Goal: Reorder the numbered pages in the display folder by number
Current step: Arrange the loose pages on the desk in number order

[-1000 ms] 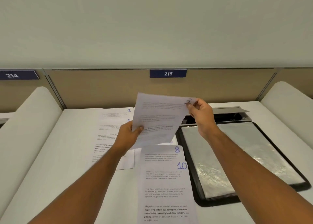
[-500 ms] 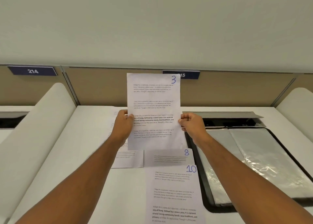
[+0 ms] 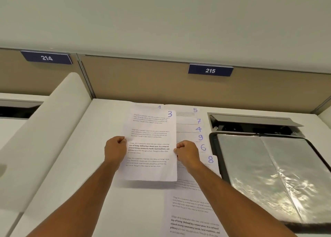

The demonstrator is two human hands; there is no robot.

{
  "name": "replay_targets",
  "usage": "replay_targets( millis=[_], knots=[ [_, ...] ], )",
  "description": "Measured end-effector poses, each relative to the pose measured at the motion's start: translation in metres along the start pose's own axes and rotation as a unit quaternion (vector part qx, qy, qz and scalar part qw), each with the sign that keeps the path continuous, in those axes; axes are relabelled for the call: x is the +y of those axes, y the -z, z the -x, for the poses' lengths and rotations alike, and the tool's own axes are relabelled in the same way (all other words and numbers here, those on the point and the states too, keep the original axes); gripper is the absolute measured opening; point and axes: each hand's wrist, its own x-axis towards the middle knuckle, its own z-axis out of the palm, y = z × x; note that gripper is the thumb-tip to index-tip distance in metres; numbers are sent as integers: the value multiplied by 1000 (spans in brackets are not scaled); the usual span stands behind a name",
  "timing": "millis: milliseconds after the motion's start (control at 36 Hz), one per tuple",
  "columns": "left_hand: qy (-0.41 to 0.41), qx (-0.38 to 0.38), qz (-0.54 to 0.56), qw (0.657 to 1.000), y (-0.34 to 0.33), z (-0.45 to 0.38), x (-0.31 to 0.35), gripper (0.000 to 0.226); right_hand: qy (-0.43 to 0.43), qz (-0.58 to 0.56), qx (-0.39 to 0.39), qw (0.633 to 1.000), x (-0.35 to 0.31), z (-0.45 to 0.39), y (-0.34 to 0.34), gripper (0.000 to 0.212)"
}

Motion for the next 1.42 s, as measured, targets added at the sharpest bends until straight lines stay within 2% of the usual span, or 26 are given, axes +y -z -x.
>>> replay_targets(
  millis=[139,361,472,722,944,1056,1250,1417],
  knots=[
    [16,9,-19,1000,11,2,-21,16,-12,51,-9,999,14,3,-31,11],
    [15,8,-66,998,22,-5,-49,11,-17,129,-22,991,19,8,-60,25],
    [8,6,-75,997,22,-8,-56,9,-16,147,-15,989,22,7,-66,20],
    [-20,17,-98,995,17,-15,-57,8,3,199,0,980,24,4,-71,12],
    [-19,16,-123,992,16,-17,-65,12,13,212,1,977,29,2,-73,11],
    [-20,23,-127,991,16,-20,-71,10,26,212,1,977,33,3,-72,4],
    [-28,50,-151,987,13,-23,-69,28,53,196,19,979,36,2,-67,9],
    [-75,52,-143,985,-5,-21,-48,23,108,252,36,961,36,-14,-46,10]
  ],
)
